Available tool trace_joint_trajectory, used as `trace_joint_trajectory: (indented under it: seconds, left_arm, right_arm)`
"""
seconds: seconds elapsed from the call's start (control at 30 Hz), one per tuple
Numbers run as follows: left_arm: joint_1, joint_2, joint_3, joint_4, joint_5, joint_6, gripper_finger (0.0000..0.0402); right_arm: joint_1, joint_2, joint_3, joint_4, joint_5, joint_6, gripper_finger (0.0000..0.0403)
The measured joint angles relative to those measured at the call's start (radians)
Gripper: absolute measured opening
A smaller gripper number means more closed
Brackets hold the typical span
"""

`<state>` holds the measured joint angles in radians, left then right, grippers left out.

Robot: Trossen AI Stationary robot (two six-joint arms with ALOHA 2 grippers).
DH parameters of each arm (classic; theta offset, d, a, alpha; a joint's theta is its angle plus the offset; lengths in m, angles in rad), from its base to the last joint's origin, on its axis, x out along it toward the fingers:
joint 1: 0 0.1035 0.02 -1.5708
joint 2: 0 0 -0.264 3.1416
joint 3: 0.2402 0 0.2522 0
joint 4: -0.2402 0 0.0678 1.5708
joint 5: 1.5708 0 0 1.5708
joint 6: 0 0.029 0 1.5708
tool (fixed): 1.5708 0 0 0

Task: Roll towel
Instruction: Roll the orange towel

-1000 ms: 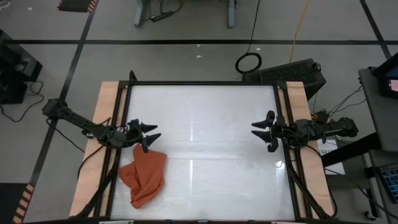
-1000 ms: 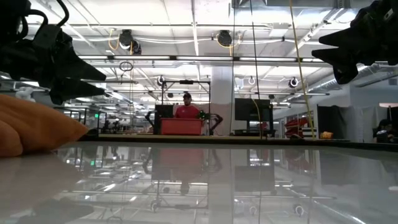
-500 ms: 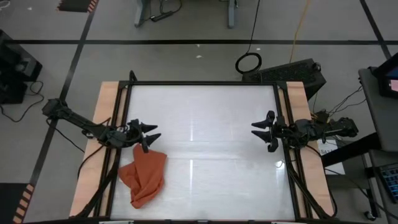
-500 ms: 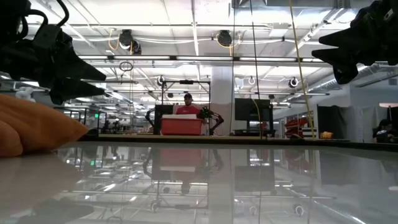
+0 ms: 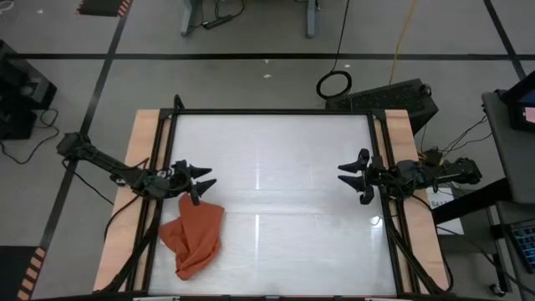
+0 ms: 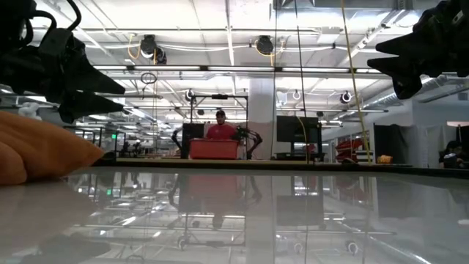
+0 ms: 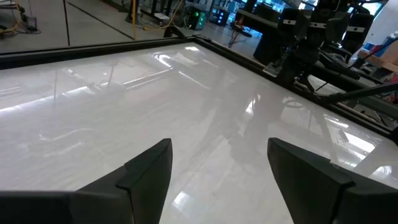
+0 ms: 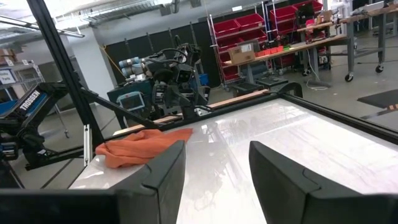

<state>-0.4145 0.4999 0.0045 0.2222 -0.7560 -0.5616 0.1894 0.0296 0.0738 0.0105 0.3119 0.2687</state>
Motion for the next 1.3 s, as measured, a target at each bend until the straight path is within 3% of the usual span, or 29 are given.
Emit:
trace_joint_trajectory:
  seconds: [1.1, 1.2, 1.3]
  left_arm:
    - [0.001, 0.0, 0.0, -0.007, -0.01, 0.022, 0.0267]
    - [0.005, -0.002, 0.009, 0.007, 0.033, 0.042, 0.0267]
    - [0.01, 0.002, 0.091, -0.077, 0.152, 0.128, 0.0267]
  right_arm:
    - [0.0, 0.0, 0.0, 0.0, 0.003, 0.0, 0.0169]
    - [0.0, 0.0, 0.0, 0.0, 0.003, 0.0, 0.0169]
    - [0.0, 0.0, 0.0, 0.0, 0.003, 0.0, 0.0169]
